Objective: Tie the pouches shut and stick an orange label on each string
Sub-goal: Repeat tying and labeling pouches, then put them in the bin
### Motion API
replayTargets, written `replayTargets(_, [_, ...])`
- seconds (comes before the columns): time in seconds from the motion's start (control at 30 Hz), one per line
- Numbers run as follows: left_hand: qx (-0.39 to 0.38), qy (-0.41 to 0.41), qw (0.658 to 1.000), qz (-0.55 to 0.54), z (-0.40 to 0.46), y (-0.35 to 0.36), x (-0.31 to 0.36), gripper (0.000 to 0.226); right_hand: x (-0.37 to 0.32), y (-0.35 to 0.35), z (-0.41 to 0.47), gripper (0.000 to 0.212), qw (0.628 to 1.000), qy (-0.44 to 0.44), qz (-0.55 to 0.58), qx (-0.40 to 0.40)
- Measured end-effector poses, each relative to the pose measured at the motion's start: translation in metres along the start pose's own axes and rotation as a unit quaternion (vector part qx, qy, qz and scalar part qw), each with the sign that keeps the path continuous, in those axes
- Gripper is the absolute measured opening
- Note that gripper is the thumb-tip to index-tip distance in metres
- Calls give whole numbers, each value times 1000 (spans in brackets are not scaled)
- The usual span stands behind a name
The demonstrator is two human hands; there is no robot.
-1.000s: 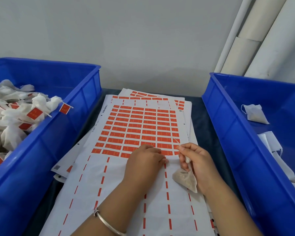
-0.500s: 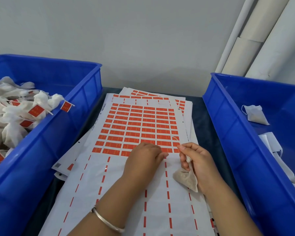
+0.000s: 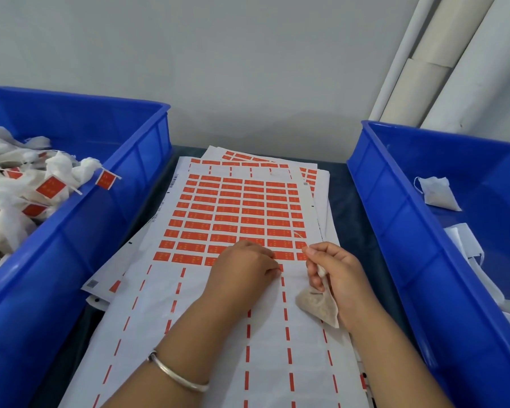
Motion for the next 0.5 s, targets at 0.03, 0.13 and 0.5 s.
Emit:
replayTargets(0.03, [6, 6, 1000, 2, 0, 0, 1, 31, 0, 0, 0, 7, 1000, 0, -1, 1])
replayTargets(0.13, [21, 19, 1000, 8, -1, 0, 2, 31, 0, 0, 0, 6, 1000, 1, -1, 0])
replayTargets(0.5, [47, 34, 998, 38, -3, 7, 1, 32, -1, 1, -2, 7, 1000, -5, -5, -3])
Point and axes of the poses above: each hand's wrist, its own z-axis towards the middle knuckle, its own y-axis out of the palm, x = y × z, the point moved 6 cm from there along z, towards the middle knuckle, and after that the axes turned 6 degrees about -z, right-handed, at the moved point
